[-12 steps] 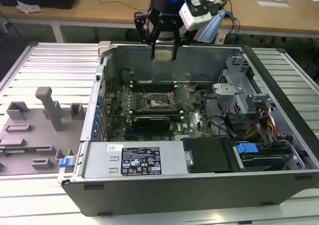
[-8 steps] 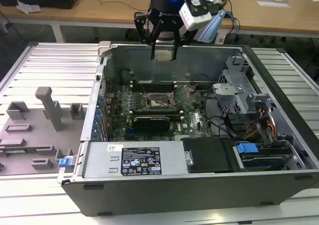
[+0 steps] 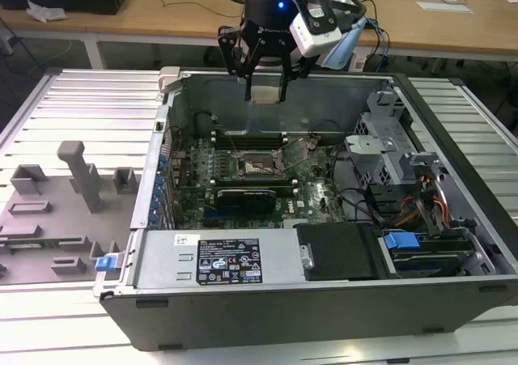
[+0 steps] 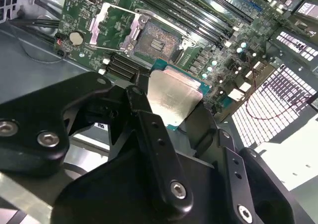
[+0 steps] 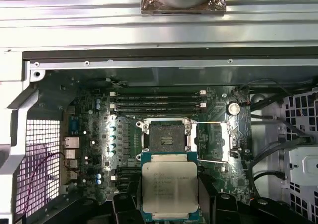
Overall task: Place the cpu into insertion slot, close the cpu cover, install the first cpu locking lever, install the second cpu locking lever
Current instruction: 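Place the cpu into insertion slot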
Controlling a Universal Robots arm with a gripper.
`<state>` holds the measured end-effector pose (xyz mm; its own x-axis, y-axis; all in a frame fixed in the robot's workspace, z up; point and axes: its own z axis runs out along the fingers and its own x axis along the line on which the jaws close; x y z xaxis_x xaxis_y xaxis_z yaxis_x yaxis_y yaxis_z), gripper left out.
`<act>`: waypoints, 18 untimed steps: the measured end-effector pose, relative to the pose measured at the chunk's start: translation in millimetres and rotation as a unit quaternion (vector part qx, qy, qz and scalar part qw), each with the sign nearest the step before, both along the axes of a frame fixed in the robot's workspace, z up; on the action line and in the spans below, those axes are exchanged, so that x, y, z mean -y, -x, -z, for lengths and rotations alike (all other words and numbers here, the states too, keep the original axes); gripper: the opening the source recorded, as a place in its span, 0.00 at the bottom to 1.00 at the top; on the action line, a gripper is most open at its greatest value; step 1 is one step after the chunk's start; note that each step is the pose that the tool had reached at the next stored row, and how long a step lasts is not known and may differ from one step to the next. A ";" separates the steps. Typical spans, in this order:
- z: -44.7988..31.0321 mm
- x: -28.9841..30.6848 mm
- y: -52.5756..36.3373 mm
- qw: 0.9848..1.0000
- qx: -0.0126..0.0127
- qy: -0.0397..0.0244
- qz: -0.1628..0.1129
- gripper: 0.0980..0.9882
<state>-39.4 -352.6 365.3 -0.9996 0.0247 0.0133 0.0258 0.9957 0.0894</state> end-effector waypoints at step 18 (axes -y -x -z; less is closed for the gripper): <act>25.2 0.0 0.0 1.000 0.000 0.003 0.000 0.50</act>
